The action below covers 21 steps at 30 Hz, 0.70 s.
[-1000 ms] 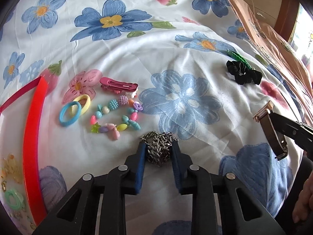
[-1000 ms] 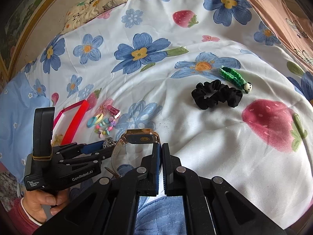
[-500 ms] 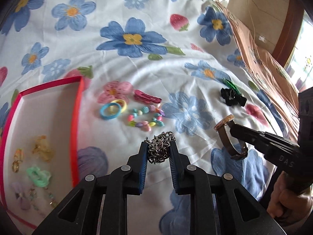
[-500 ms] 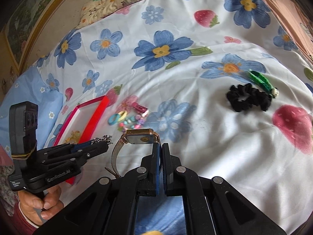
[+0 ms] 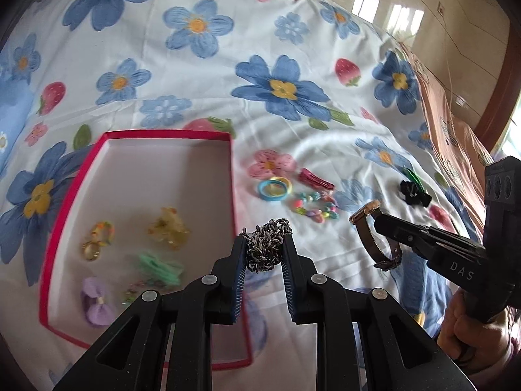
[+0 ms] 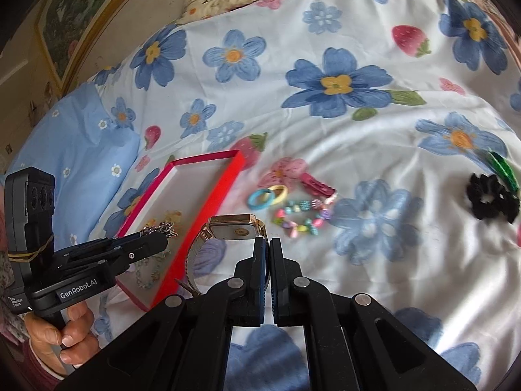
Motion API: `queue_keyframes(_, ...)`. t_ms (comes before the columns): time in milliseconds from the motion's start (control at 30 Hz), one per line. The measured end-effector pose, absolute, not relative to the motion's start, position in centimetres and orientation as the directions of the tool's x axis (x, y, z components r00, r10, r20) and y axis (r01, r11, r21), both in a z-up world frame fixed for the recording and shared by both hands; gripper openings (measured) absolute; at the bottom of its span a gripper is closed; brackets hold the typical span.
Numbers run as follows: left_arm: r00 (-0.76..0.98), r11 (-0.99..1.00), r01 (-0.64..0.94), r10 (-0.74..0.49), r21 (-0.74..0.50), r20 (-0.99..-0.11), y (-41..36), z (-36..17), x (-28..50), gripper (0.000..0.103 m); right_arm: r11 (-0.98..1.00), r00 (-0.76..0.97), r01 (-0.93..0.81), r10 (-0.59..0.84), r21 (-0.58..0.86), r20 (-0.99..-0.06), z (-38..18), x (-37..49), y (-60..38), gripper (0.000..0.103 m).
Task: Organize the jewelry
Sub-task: 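Carry the silver chain and gold watch into the box and open both tools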
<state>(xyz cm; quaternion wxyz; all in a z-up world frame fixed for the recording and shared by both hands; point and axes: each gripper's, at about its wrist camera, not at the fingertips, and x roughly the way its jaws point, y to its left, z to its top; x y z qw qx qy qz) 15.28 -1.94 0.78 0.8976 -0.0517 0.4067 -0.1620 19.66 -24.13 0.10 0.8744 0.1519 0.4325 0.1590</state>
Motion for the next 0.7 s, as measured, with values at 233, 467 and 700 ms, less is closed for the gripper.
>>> queue_keyframes(233,0.647,0.956,0.181,-0.292,-0.23,-0.705,2.0,1.3,14.7,0.02,0.889,0.536,-0.211,0.453,0.407,-0.712,0.0,21.4,-20.1,0.002)
queue_keyframes(467,0.671,0.967,0.123,-0.247,-0.223,-0.699,5.0,1.7,14.6,0.02,0.879,0.512,-0.261,0.476,0.398,-0.715,0.0,23.1,-16.7,0.002)
queue_keyframes(700,0.678,0.974,0.089,-0.213,-0.21,-0.703,6.6,1.5,15.6,0.02,0.87,0.495,-0.289,0.493,0.4,-0.715,-0.3,24.8,-14.3,0.002)
